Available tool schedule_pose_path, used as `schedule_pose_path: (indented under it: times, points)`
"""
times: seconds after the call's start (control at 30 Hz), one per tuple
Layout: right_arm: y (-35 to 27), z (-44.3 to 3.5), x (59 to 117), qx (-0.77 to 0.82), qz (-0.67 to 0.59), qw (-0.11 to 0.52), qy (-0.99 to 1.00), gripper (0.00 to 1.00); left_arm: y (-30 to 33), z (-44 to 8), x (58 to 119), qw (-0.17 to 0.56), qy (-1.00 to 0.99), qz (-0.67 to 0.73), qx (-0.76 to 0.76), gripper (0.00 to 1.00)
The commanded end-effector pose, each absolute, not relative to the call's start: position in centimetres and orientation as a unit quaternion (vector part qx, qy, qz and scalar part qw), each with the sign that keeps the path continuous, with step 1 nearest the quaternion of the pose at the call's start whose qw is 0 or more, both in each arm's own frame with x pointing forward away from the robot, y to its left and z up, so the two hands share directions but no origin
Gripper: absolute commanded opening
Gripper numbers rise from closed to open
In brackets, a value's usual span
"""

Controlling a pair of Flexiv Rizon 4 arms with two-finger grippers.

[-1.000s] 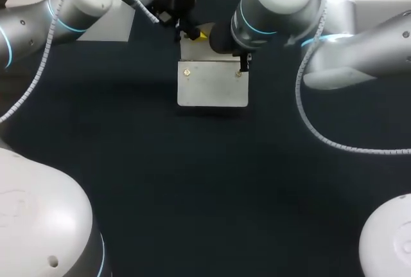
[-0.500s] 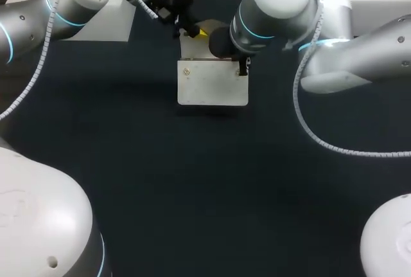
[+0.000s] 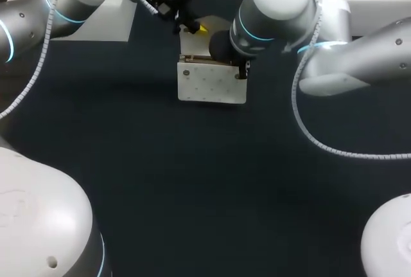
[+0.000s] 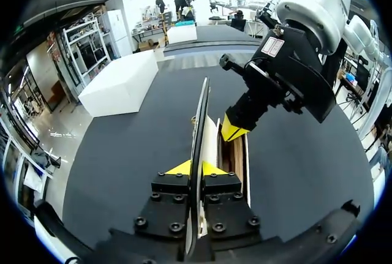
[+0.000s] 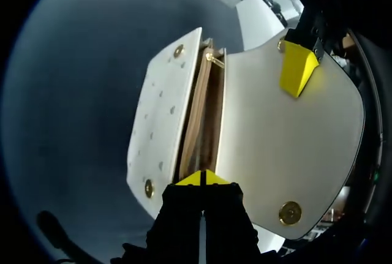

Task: Pick up the bag, open it, inspect its contents, close it, and place it on the opposite side

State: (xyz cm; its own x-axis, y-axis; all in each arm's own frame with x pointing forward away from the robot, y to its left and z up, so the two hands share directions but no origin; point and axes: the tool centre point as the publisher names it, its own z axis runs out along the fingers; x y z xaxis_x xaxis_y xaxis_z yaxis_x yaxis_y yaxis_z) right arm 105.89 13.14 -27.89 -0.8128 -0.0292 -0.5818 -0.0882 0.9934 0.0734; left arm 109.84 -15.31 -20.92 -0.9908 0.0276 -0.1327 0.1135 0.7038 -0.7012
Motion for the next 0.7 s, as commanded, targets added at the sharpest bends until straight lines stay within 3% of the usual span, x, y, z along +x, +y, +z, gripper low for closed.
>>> schedule_pose_path:
  times: [0.03,0.7]
  points:
    - [13.0,-28.1,105.4,-0.028,0.049,0.307,0.950,0.00,-15.6,-20.6,110.0,0.054,0.922,-0.383,0.033,0.00]
    - [12.7,-28.7,106.4,0.001,0.034,0.310,0.950,0.00,-15.7,-20.3,109.0,0.041,0.916,-0.398,0.031,0.00]
